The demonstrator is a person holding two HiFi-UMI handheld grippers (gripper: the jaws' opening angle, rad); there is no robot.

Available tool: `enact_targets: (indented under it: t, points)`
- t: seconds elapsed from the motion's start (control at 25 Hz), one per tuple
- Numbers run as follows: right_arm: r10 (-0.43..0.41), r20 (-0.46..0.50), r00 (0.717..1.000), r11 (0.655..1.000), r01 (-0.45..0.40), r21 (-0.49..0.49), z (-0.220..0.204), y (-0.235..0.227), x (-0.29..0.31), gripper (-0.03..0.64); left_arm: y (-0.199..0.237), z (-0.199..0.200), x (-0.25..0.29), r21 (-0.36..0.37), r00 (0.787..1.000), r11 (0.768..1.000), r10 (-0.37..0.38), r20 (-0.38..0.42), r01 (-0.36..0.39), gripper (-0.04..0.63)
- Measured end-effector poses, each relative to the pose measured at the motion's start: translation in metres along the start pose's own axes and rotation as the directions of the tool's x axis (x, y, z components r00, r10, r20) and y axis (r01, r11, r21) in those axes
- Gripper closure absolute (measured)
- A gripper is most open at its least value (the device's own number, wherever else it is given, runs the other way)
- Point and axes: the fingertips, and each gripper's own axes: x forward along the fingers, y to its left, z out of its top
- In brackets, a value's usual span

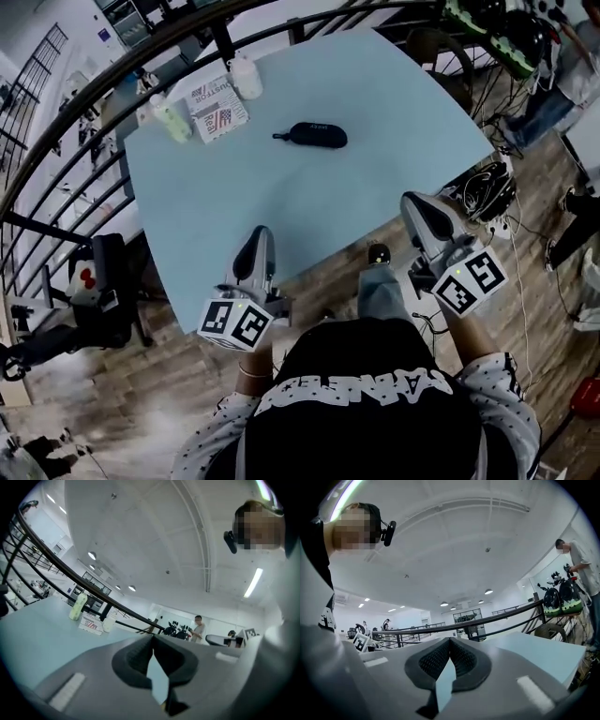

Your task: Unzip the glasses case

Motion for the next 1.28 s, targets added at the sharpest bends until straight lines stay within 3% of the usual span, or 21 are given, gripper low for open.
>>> enact_targets:
  t: [0.28, 0.64, 0.84, 1.0, 1.16, 1.28]
  points:
    - [0.127, -0.024, 0.992, 0.992, -0.127, 0.013, -0.010, -0.034, 0.057, 0.618, 0.021, 0.005, 0.022, 0.024, 0.992, 0.992, 0.122, 0.024, -0.123, 0.595]
    - [0.223, -0.081, 0.972, 0.975, -0.221, 0.028, -0.027, -0.103, 0.122, 0.618, 0.028, -0.013, 0.090, -0.058, 0.979, 0.978, 0.202, 0.018, -0.201, 0.595]
    - [0.263, -0.106, 0.959, 0.965, -0.262, 0.023, -0.033, -0.136, 0.145, 0.618, 0.024, -0.036, 0.129, -0.103, 0.977, 0.971, 0.212, -0.025, -0.214, 0.595]
    - [0.307, -0.137, 0.942, 0.951, -0.309, 0.004, -0.044, -0.150, 0.167, 0.618, 0.027, -0.056, 0.150, -0.188, 0.972, 0.954, 0.229, -0.054, -0.235, 0.595]
    - [0.345, -0.182, 0.921, 0.935, -0.354, -0.020, -0.057, -0.166, 0.190, 0.617, 0.031, -0.074, 0.175, -0.225, 0.963, 0.936, 0.257, -0.087, -0.270, 0.595]
    - [0.380, -0.227, 0.897, 0.919, -0.394, -0.020, -0.069, -0.178, 0.203, 0.617, 0.032, -0.086, 0.196, -0.286, 0.955, 0.911, 0.283, -0.092, -0.298, 0.595]
